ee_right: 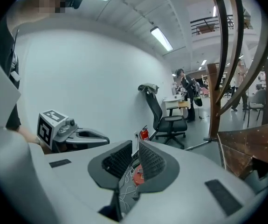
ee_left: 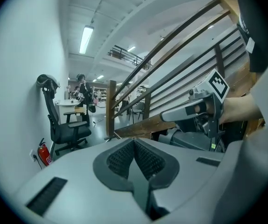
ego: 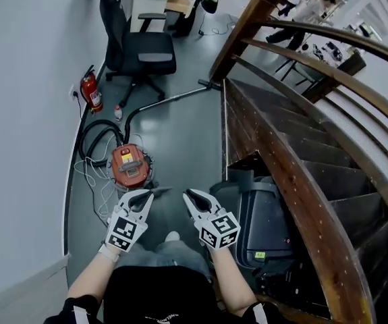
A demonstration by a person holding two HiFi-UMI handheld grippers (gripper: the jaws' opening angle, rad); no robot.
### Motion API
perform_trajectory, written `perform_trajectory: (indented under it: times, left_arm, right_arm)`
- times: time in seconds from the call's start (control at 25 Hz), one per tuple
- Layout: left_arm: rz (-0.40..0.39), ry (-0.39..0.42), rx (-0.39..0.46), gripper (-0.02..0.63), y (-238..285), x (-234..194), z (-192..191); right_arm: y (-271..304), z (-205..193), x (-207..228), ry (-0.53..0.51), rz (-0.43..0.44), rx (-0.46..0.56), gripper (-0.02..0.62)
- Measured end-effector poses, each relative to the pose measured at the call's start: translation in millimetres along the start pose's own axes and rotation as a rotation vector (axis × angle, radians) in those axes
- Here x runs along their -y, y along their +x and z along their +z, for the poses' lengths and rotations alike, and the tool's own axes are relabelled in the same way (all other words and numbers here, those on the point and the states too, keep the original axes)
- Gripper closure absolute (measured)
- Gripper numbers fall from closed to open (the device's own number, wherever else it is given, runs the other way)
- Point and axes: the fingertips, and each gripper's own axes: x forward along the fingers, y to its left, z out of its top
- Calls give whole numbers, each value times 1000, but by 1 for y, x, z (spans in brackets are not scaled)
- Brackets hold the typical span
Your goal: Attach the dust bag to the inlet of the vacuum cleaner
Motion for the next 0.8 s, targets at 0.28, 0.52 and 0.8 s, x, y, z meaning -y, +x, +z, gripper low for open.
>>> perform_trajectory:
  times: [0.28,0.52,0.8]
  left_arm:
    - [-37,59,90,591,-33,21,90]
    - [-37,93,133,591,-47,26,144]
    - [-32,81,183,589,-52,25,185]
  right_arm:
    - [-46,61,-21,-16,-17,91,532]
    - [-67,105,-34,-30,-19,156,532]
    - [-85,146,-38,-31,-20,221,532]
